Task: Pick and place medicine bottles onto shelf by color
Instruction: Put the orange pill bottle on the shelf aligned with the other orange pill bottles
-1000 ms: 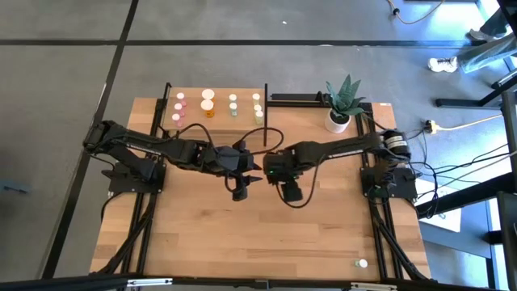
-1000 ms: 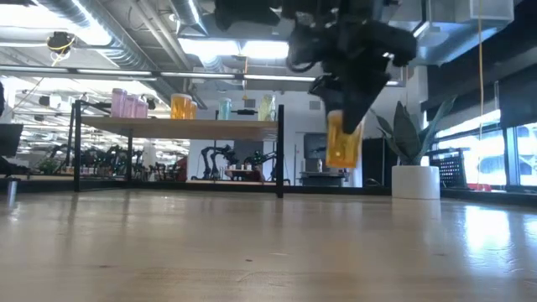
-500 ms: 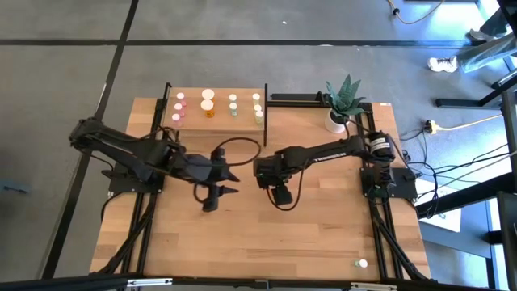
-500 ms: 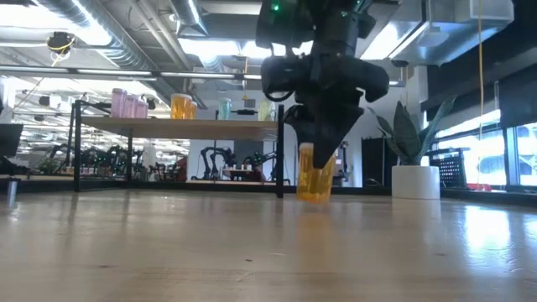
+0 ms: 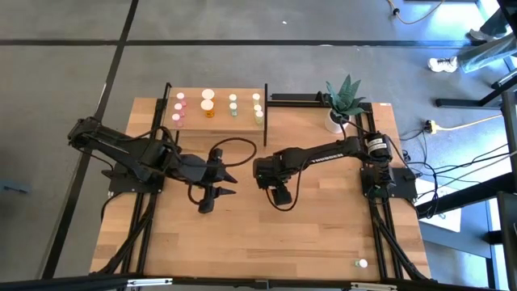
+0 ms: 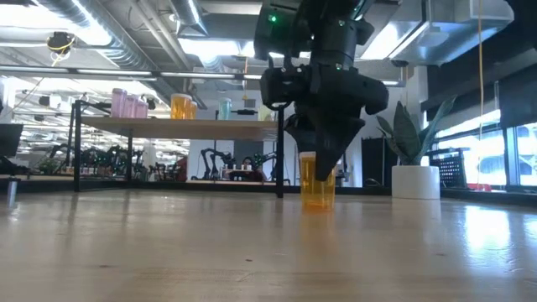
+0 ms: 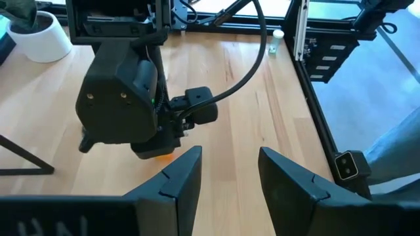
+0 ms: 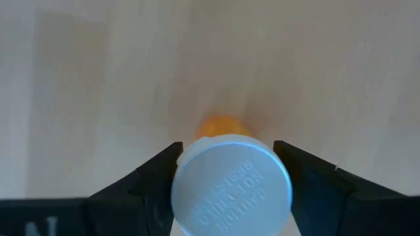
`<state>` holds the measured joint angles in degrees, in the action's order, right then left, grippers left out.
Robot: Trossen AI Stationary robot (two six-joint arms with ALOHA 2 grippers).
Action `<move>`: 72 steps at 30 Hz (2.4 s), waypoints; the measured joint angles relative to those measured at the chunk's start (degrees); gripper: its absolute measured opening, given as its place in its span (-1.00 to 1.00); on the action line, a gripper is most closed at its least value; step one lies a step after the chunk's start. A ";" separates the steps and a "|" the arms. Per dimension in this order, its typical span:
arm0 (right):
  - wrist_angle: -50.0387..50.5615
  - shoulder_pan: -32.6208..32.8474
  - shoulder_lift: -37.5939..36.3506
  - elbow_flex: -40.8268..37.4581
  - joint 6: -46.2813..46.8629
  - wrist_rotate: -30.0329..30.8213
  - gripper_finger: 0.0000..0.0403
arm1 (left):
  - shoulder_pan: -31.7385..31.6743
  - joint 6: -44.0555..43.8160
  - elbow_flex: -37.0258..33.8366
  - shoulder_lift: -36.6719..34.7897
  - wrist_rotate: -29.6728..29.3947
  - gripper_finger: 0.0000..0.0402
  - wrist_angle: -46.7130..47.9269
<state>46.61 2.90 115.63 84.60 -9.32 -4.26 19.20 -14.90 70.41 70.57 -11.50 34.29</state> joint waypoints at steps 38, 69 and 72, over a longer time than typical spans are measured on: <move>-1.07 0.00 -0.10 0.02 0.45 -4.38 0.25 | 0.00 0.02 0.00 0.02 0.00 -0.29 0.02; 18.18 -0.09 -1.93 17.74 1.16 -4.37 0.25 | 0.00 -0.04 0.00 0.04 0.01 -0.28 1.33; 18.36 -0.09 -5.31 17.75 1.60 -4.35 0.25 | 0.00 -0.04 0.00 0.04 0.01 -0.28 1.31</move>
<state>64.97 2.81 110.32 102.35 -7.73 -8.61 19.20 -14.94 70.41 70.61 -11.49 35.59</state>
